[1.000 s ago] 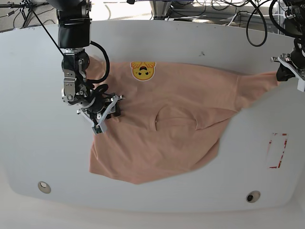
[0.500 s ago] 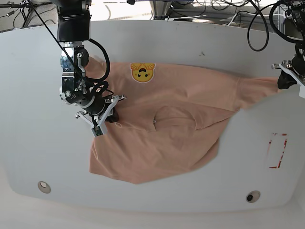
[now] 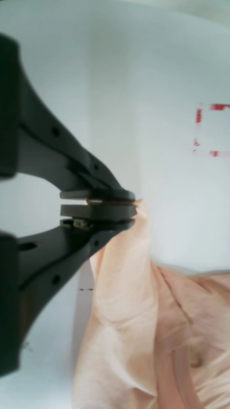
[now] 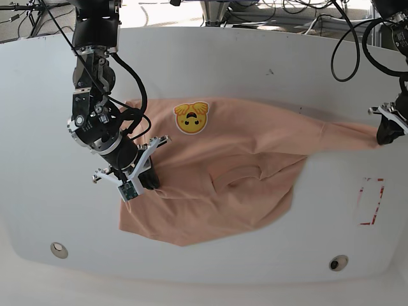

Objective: Fold the T-shirt properly
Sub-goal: 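Grasp the shirt with the right gripper and lift it with both grippers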

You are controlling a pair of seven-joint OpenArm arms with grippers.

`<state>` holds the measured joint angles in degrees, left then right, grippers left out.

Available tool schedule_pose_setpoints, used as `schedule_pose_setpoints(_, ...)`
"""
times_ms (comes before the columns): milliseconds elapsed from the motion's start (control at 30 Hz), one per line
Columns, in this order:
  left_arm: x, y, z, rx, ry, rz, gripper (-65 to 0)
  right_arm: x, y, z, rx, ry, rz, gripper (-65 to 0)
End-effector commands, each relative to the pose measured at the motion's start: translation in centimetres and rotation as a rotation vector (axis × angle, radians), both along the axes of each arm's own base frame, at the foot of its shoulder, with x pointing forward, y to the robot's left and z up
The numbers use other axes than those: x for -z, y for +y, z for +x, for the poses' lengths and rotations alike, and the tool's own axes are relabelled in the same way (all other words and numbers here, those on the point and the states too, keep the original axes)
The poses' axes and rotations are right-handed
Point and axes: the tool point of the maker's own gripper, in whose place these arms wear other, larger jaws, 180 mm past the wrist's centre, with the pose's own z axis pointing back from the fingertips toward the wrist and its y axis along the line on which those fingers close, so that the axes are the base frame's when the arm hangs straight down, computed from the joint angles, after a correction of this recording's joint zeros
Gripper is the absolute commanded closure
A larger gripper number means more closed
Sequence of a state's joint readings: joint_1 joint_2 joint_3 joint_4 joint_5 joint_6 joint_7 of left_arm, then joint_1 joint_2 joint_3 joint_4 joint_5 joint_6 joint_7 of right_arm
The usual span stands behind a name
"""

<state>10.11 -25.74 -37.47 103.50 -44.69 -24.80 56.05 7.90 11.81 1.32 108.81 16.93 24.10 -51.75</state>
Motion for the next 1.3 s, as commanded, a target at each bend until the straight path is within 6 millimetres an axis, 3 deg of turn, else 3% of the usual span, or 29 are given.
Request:
schedule_pose_setpoints(0, -3.6, 0.1, 1.4, 0.012, -0.115, 0.030, 0.0, -4.6, -0.4, 1.8, -0.009, -0.137, -0.011, 0.0)
schedule_pose_setpoints(133, -6.5, 0.5, 2.5, -0.001, -0.202, 0.043, 0.0, -8.3, -0.2, 3.3, -0.033, -0.236, -0.026, 0.0)
schedule_pose_setpoints(300, -11.9, 0.7, 4.9, -0.009, -0.363, 0.051, 0.0, -14.3, 0.0, 5.4, -0.057, -0.387, -0.059, 0.0)
schedule_pose_setpoints(500, -19.4, 1.3, 7.0, -0.016, -0.543, 0.085, 0.0, -20.7, -0.9, 7.3, -0.052, -0.522, -0.091, 0.0)
schedule_pose_setpoints(700, -27.0, 2.5, 8.8, -0.024, -0.690, 0.081, 0.0, -26.1, 0.7, 9.5, -0.093, -0.604, -0.130, 0.0)
schedule_pose_setpoints(833, -32.2, 4.1, 8.4, -0.037, -0.771, 0.133, 0.0, -29.3, 1.4, 10.6, -0.109, -0.642, -0.151, 0.0)
schedule_pose_setpoints(1067, -41.6, 4.4, 7.2, -0.027, -0.934, 0.182, 0.0, -35.1, 2.4, 11.4, -0.116, -0.724, -0.137, 0.0)
schedule_pose_setpoints(1267, -46.3, 2.8, 7.1, 0.024, -0.996, 0.212, 0.0, -37.9, 2.2, 11.7, -0.106, -0.757, -0.131, 0.0)
